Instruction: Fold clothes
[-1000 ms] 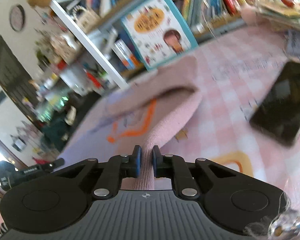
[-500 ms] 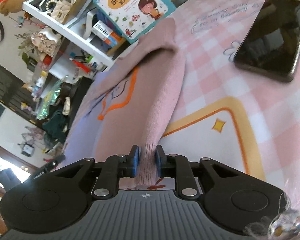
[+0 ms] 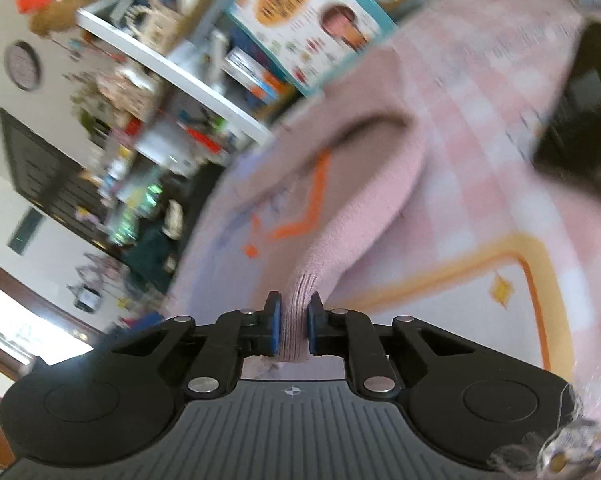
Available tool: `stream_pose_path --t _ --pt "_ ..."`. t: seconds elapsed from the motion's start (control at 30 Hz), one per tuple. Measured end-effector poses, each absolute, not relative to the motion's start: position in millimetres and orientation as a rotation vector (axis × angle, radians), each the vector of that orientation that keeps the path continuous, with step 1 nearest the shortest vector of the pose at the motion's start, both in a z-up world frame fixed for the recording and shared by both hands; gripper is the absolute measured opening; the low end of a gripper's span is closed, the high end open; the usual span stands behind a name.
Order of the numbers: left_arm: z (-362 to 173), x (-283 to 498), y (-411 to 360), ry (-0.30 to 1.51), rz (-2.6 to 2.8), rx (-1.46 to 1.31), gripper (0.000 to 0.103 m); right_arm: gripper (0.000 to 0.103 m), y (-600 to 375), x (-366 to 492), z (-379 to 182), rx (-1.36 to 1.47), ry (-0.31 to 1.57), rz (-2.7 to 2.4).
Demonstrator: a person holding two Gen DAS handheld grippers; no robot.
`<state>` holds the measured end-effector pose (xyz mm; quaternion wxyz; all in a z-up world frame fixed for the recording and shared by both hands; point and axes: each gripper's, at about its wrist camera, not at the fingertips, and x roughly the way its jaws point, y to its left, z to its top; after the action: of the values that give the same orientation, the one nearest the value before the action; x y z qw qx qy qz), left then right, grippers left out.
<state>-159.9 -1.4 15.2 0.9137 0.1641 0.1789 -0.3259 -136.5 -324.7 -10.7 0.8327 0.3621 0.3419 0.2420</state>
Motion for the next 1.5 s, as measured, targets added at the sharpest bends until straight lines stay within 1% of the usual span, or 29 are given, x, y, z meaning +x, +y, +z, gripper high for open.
stream_pose_path --t 0.17,0.33,0.4,0.43,0.5,0.57,0.63,0.7,0.77,0.8,0.83,0.87,0.93,1.0,1.1,1.17,1.27,1.33,1.37,1.4,1.43,1.47,1.5 --pt "7.3 -168.6 -32.5 0.329 -0.734 0.453 0.094 0.011 -320.0 -126.0 15.0 0.746 0.637 0.545" --pt "-5.7 -166.3 -47.5 0.294 -0.655 0.565 0.093 0.011 -318.8 -122.3 22.0 0.717 0.636 0.547" --pt "-10.2 -155.6 -47.5 0.325 -0.585 0.573 0.093 0.011 -320.7 -124.0 21.0 0.717 0.644 0.539" --pt "-10.8 -150.6 -45.5 0.344 -0.564 0.565 0.091 0.011 -322.7 -125.5 19.7 0.719 0.649 0.532" --pt "-11.1 -141.2 -40.5 0.38 -0.531 0.543 0.084 0.011 -326.1 -128.9 16.4 0.715 0.66 0.515" --pt "-8.6 -135.5 -35.2 0.405 -0.522 0.519 0.082 0.012 -327.5 -131.9 14.0 0.682 0.68 0.498" --pt "-5.3 -133.4 -32.4 0.412 -0.527 0.51 0.082 0.02 -326.2 -137.1 14.2 0.607 0.702 0.475" --pt "-3.4 -134.1 -34.1 0.413 -0.533 0.526 0.082 0.052 -318.4 -145.1 19.3 0.435 0.707 0.441" --pt "-1.2 -134.0 -36.2 0.416 -0.541 0.538 0.082 0.059 -305.2 -156.7 24.6 0.192 0.693 0.417" --pt "0.1 -133.0 -37.1 0.42 -0.546 0.538 0.082 0.065 -297.7 -162.2 26.5 0.071 0.685 0.408" --pt "1.3 -131.6 -38.0 0.425 -0.55 0.532 0.082 0.069 -287.9 -167.8 26.2 -0.055 0.679 0.412" --pt "3.6 -129.5 -37.9 0.43 -0.558 0.52 0.08 0.072 -277.6 -174.2 24.3 -0.178 0.668 0.427" --pt "9.6 -123.8 -36.6 0.441 -0.572 0.484 0.078 0.073 -258.7 -185.4 18.4 -0.362 0.634 0.482" --pt "16.3 -119.4 -34.2 0.445 -0.575 0.451 0.078 0.073 -243.1 -191.0 10.4 -0.469 0.604 0.538" --pt "25.7 -113.9 -31.2 0.442 -0.575 0.417 0.078 0.073 -218.0 -193.3 0.2 -0.547 0.565 0.605" --pt "22.7 -116.6 -29.9 0.445 -0.57 0.442 0.078 0.073 -200.7 -189.2 -6.6 -0.589 0.536 0.605" --pt "16.2 -121.9 -28.3 0.45 -0.561 0.49 0.078 0.068 -186.4 -177.4 -17.0 -0.662 0.521 0.531" --pt "11.9 -125.4 -27.2 0.454 -0.555 0.523 0.077 0.054 -185.0 -170.4 -22.8 -0.723 0.518 0.462" --pt "9.8 -127.1 -26.6 0.455 -0.552 0.539 0.076 0.036 -186.7 -167.8 -23.0 -0.744 0.513 0.434" --pt "7.7 -128.9 -26.1 0.457 -0.549 0.555 0.076 0.025 -189.8 -166.4 -19.1 -0.746 0.504 0.421" --pt "5.5 -130.7 -25.5 0.459 -0.546 0.571 0.074 0.023 -192.9 -165.0 -15.2 -0.747 0.494 0.408" --pt "3.4 -132.4 -25.0 0.46 -0.543 0.587 0.069 0.017 -196.0 -163.6 -11.3 -0.748 0.484 0.395" --pt "1.2 -134.2 -24.4 0.462 -0.54 0.603 0.066 0.012 -199.1 -162.2 -7.4 -0.749 0.474 0.381"
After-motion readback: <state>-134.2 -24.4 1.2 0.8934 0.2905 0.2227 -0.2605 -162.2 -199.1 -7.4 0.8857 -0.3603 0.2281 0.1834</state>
